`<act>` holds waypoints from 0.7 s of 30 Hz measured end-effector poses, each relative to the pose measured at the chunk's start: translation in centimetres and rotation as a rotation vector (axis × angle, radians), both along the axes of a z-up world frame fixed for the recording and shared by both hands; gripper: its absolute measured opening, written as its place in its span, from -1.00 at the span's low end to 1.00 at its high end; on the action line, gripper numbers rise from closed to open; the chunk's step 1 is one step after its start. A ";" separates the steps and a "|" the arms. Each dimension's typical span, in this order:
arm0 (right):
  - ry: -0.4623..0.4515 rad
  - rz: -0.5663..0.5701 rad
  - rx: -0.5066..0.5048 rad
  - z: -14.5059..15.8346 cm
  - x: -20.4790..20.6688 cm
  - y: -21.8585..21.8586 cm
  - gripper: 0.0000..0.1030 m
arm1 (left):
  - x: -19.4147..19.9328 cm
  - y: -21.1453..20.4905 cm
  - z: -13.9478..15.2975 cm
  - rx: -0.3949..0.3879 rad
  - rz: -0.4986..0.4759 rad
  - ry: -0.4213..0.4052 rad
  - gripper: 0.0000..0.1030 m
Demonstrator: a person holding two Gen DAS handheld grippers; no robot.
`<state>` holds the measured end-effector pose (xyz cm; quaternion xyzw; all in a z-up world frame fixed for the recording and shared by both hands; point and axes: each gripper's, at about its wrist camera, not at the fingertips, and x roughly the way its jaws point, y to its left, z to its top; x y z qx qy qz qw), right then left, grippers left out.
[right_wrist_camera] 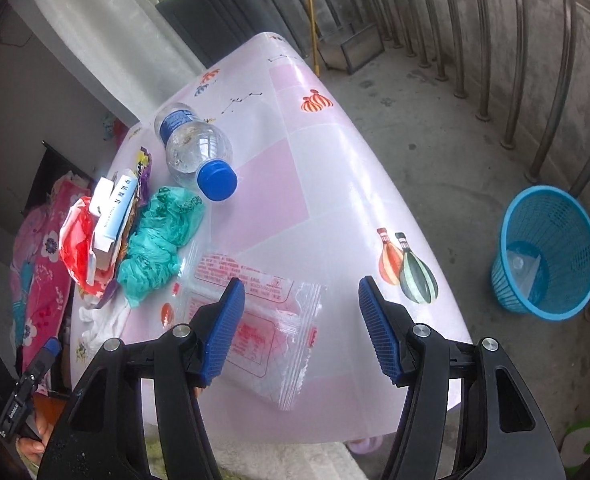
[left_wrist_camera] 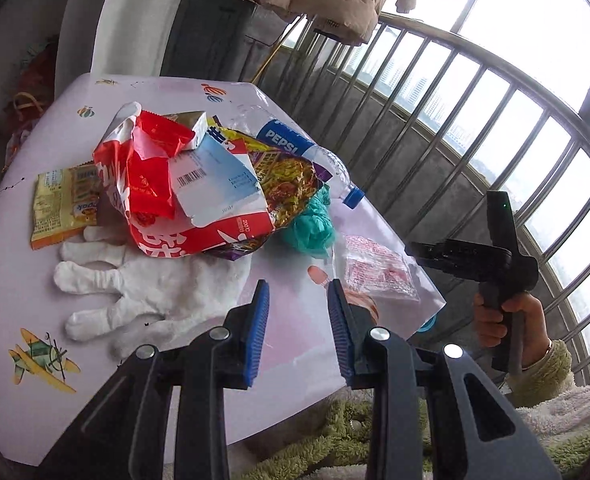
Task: Collect trash
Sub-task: 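Move both tools back over the table toward the clear printed bag, then close the right tool on the clear bag with red print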
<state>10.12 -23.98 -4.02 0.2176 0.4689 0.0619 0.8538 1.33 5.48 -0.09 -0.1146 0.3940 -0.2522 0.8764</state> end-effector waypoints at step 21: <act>0.156 0.156 -0.008 -0.9 0.0 4.3 -0.86 | 3.6 -5.2 -1.9 -0.024 -0.096 0.031 -0.63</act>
